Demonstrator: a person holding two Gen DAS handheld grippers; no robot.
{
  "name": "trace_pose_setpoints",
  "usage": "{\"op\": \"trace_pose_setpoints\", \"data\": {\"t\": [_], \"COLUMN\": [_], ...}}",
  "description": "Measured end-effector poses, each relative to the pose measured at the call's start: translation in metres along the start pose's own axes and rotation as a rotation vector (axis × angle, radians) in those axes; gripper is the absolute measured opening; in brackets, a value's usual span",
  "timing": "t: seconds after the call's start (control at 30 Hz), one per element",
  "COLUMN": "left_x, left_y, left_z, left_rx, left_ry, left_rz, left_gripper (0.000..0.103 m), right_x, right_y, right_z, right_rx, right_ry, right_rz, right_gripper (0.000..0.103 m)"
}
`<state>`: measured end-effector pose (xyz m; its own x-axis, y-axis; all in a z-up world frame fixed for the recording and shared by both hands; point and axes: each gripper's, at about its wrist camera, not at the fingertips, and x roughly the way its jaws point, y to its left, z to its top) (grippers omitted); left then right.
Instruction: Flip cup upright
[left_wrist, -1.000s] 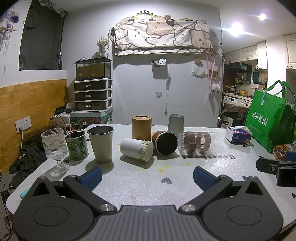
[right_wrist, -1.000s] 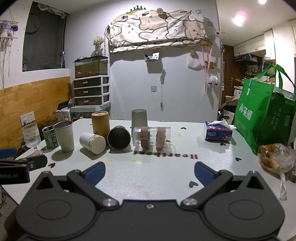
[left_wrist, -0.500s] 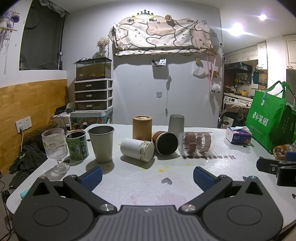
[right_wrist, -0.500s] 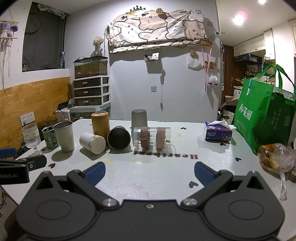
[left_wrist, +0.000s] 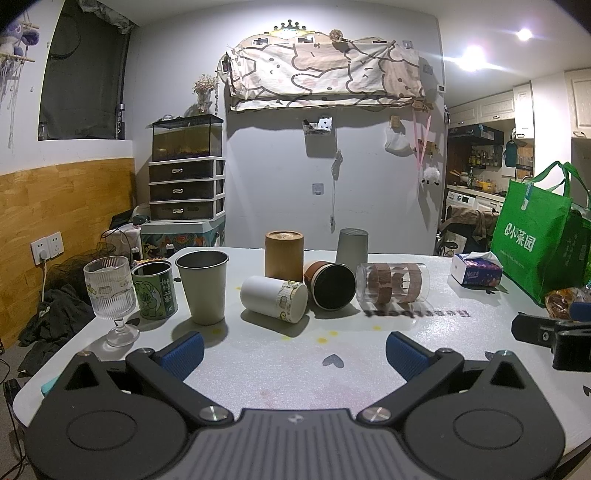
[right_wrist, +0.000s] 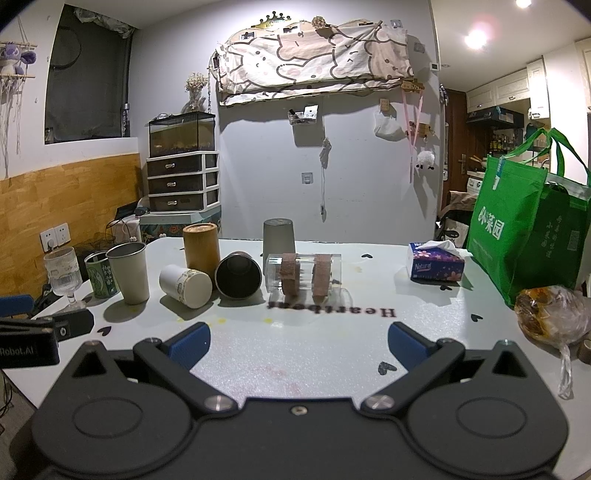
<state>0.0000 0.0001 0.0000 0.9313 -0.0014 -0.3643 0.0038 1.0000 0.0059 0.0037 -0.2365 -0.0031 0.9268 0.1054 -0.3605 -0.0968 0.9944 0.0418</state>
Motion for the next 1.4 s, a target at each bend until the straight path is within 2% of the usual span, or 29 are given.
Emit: {"op": "trace_pose_setpoints", "data": {"t": [0.53, 0.7, 0.83, 0.97, 1.1, 1.33, 1.4], "left_x": [0.000, 0.005, 0.010, 0.012, 0.016, 0.029, 0.033], "left_y": [-0.001, 0.003, 0.014, 0.027, 0.043, 0.081, 0.092], "left_z": [-0.001, -0.011, -0.017, -0.024, -0.030, -0.042, -0.043], "left_rx": [0.002, 0.005, -0.004, -0.019, -0.036, -0.098, -0.116], "left_ry": [0.006, 0.012, 0.019, 0.011, 0.010, 0.041, 0.053], "left_rz": [0.000, 0.004, 0.008, 0.028, 0.062, 0.112, 0.132], "left_gripper": [0.103, 0.103, 0.103, 0.103, 0.103, 0.103, 0.103], "right_x": [0.003, 0.024, 0.059, 0.106, 0.155, 0.234, 0.256], "right_y": [0.001, 0.011, -0.001, -0.007, -0.010, -0.001, 0.003], "right_z": [0.001, -0.002, 0.008, 0.020, 0.030, 0.055, 0.061], "right_rx": [0.005, 0.093, 0.178, 0.245, 0.345, 0.469, 0.517], "right_ry": [0.002, 0.017, 0.032, 0.112, 0.148, 0.186, 0.197], "right_rz": [0.003, -0.015, -0.019, -0.008, -0.015, -0.096, -0.124], "right_gripper": [0.103, 0.103, 0.103, 0.103, 0.103, 0.101, 0.097]}}
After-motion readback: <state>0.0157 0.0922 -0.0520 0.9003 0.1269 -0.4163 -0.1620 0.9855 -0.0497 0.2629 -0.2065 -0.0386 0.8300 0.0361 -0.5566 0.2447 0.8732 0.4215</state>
